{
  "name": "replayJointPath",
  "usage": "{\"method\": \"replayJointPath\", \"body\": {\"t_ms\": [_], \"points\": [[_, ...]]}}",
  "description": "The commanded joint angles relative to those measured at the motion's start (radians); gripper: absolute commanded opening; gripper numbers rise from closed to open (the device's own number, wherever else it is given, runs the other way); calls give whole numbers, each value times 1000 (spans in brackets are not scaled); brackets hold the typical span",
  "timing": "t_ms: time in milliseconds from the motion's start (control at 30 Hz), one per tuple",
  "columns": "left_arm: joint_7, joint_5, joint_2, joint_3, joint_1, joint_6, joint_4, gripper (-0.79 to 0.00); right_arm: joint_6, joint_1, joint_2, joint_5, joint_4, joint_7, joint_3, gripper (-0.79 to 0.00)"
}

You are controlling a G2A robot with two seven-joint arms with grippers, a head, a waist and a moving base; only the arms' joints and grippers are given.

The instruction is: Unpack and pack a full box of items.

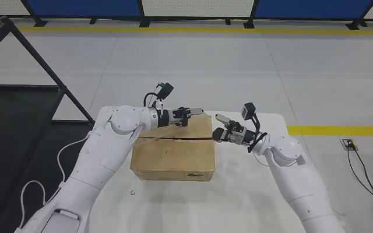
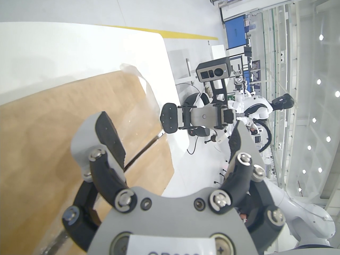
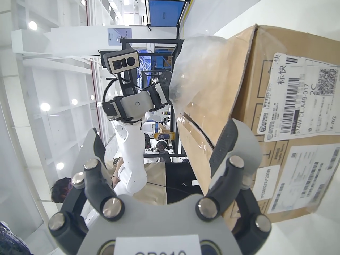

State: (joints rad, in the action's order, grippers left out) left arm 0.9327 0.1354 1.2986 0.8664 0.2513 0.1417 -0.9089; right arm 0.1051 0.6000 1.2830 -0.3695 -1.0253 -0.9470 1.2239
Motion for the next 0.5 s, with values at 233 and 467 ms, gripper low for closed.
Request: {"method": "replayJointPath", "body": {"t_ms": [233,467], "points": [[4,-13,5,-7,20,-11,-41,0,8,19,-8,-9,-12,-3,14,0],[16,-17,1,8,40,-8,-78,0,17,29,-11,-29,-23,-7,21,0]]}}
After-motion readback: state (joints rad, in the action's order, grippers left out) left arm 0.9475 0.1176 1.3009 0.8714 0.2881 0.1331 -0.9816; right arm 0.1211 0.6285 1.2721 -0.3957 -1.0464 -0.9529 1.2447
